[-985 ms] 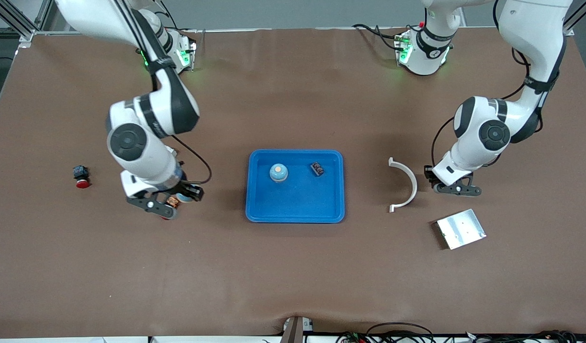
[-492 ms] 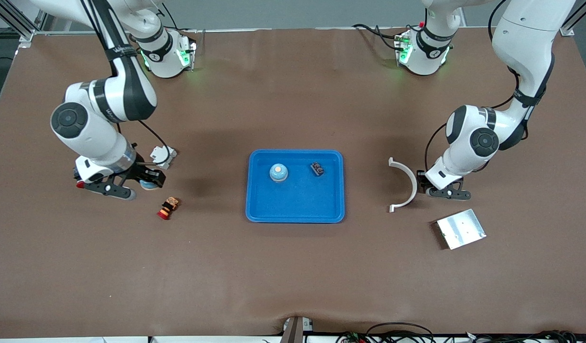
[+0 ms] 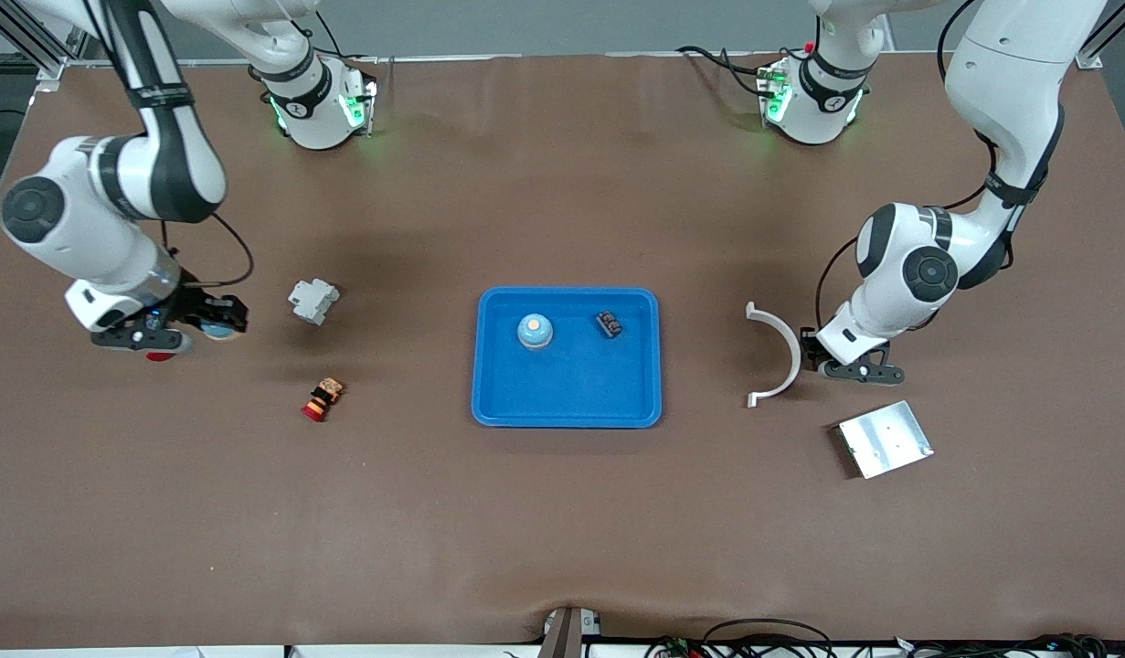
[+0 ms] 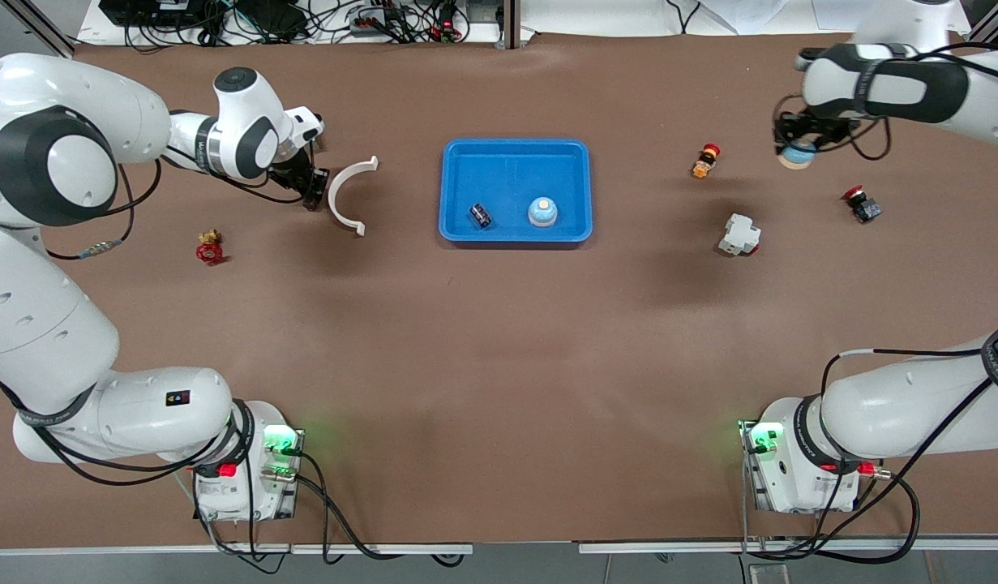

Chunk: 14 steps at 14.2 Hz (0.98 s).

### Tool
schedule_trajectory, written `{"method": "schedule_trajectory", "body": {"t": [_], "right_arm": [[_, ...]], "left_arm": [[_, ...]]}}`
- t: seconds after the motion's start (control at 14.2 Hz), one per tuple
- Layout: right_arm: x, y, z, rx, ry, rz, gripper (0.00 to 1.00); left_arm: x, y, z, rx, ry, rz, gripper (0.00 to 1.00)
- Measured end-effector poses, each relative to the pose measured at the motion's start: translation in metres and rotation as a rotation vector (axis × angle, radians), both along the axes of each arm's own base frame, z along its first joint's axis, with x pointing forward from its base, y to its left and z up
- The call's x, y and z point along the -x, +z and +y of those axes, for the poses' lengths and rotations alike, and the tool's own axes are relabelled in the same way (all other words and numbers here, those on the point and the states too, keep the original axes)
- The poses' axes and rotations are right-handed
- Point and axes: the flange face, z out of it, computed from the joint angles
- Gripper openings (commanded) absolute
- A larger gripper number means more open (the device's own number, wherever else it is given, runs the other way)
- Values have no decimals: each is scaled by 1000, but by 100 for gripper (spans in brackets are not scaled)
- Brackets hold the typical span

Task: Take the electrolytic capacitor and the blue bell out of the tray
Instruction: 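Set the capacitor beside the white arc while the right gripper carries the bell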

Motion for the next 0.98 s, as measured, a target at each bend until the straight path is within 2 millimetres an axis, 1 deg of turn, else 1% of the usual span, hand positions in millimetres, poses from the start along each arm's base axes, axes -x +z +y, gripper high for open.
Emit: {"method": "schedule_trajectory", "body": {"t": [0.14,0.21,0.28,0.42,0.56,0.77,0.91,0.98], "right_arm": [[15,-7,-50,-1,45,4,0],[23,-12,-70,-2,61,3,0],[32,-18,-88,-2,73,2,0],[55,-34,-114,-2,88,2,0],[78,-49,-131,-5,101,4,0],[106,-60,-155,-24,113,6,0],[118,-64,-169,-69,125,-14,0],[123,-66,-173,-87,135,-25,0]], "left_arm": [[0,-1,5,0,6,-1,93],[0,-2,6,0,7,0,100],[0,-2,6,0,8,0,100],[-1,-2,7,0,9,-1,100],[-1,-2,8,1,10,-3,100],[-2,-1,13,1,1,-8,100],[-5,7,19,-6,-9,-7,100],[-7,16,19,-14,-11,7,100]]}}
